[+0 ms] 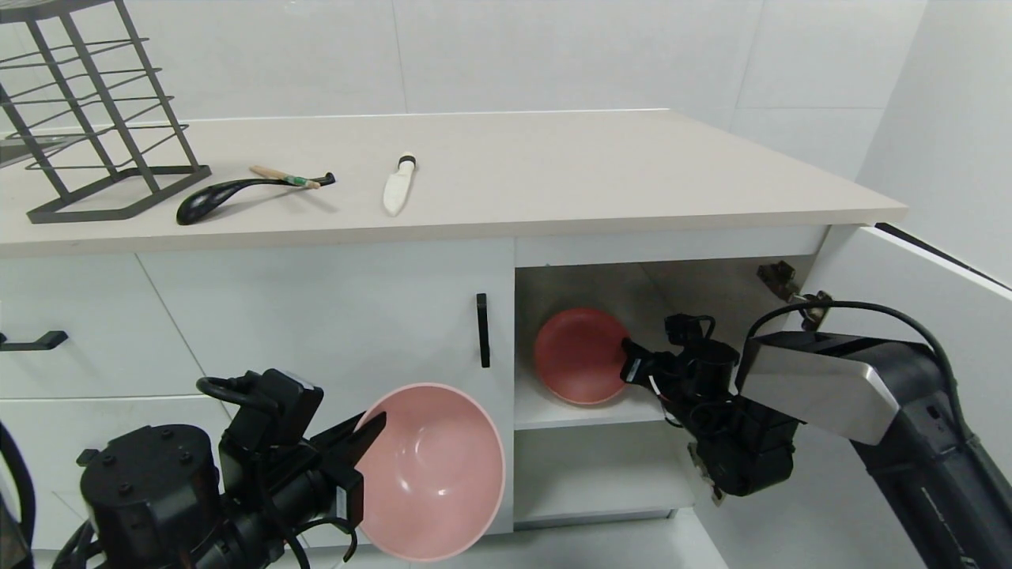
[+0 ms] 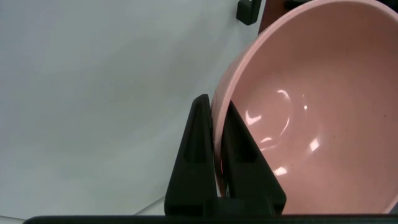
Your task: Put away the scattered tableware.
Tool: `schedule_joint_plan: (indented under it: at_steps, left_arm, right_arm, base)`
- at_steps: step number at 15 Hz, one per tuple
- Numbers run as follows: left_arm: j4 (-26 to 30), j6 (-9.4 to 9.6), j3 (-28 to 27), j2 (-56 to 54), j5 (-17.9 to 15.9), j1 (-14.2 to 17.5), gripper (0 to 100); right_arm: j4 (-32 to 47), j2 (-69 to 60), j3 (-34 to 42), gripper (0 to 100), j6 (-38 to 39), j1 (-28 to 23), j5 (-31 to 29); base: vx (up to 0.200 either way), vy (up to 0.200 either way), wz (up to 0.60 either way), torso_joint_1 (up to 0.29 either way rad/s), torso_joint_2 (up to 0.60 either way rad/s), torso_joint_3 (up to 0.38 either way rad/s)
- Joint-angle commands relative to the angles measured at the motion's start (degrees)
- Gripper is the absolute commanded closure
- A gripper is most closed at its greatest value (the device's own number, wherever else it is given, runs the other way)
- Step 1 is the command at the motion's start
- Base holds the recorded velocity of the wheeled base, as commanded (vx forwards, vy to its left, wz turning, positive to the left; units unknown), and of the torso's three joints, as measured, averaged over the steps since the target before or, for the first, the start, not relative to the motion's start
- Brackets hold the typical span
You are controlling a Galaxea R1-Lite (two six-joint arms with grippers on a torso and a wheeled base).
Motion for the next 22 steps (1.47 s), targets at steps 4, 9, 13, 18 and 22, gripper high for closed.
schedule_joint_plan:
  at_steps: [4,9,13,18,22]
  left_arm:
    - [-0.1,0.02,0.0,0.0,0.0,0.0,100]
    - [-0.1,0.37,0.0,-0.3,0.0,0.0,100]
    - [-0.1,0.99,0.0,-1.3,2.6,-2.3,100]
    - [-0.1,16.72,-4.2,2.6,2.7,-7.5,100]
    - [-0.1,16.9,-10.8,7.2,2.6,-14.1,100]
  right_arm:
    - [-2.3,1.7,-0.9,0,-0.7,-2.6,0.0]
    - [-3.5,-16.8,18.0,0,-12.1,-0.5,0.2]
    - [-3.5,-33.3,36.3,0,-14.0,6.3,0.1]
    - [-3.5,-41.2,43.7,0,-20.5,8.0,0.0]
    - [-3.5,-46.5,46.8,0,-20.5,8.7,0.1]
  base:
    - [0.0,0.0,0.0,0.0,0.0,0.0]
    - [0.0,0.0,0.0,0.0,0.0,0.0]
    - [0.0,0.0,0.0,0.0,0.0,0.0]
    - [0.0,0.0,0.0,0.0,0.0,0.0]
    - [0.0,0.0,0.0,0.0,0.0,0.0]
